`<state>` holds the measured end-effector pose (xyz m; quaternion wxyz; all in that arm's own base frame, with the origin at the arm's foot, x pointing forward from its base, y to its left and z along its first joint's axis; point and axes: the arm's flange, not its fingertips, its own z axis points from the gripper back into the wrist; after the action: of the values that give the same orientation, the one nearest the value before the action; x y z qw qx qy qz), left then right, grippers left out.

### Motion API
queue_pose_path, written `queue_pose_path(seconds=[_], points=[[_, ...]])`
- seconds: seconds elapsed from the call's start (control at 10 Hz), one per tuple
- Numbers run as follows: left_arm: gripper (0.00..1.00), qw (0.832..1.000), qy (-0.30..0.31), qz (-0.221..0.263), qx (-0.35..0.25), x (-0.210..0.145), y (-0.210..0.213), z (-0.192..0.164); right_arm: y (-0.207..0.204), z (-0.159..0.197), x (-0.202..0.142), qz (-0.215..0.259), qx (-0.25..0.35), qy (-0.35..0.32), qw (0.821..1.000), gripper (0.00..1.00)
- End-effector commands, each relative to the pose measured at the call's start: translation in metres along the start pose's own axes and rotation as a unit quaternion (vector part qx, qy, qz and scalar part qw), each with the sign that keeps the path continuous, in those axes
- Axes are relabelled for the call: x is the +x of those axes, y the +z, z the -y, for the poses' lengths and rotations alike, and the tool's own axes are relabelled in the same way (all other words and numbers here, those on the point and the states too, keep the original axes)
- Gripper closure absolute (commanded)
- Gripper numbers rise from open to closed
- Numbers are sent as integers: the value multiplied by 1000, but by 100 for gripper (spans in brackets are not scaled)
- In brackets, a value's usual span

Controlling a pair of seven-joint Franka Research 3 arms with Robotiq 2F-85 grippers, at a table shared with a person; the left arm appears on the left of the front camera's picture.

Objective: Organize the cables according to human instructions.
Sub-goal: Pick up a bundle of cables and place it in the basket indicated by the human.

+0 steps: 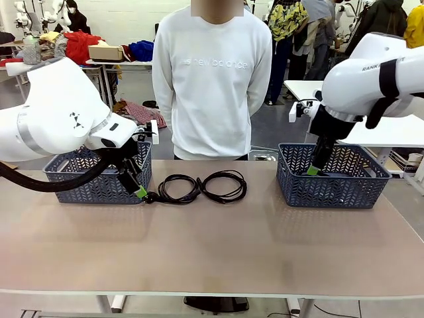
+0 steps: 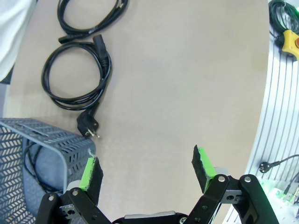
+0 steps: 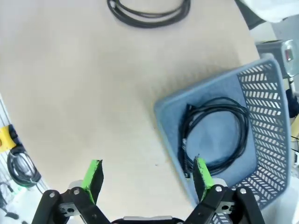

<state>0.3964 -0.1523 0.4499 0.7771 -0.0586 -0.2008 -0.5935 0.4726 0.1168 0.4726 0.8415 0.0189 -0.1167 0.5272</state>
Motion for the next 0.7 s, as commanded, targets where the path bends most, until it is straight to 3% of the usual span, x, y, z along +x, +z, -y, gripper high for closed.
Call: queue_pose_path(seconds=[0.0, 0.6], points=[[0, 1000, 3, -1, 3, 0, 1, 1, -8, -29, -4, 36, -7, -13, 999, 0], [0, 1000, 3, -1, 3, 0, 1, 1, -21, -68, -4, 69, 27, 17, 997, 0]])
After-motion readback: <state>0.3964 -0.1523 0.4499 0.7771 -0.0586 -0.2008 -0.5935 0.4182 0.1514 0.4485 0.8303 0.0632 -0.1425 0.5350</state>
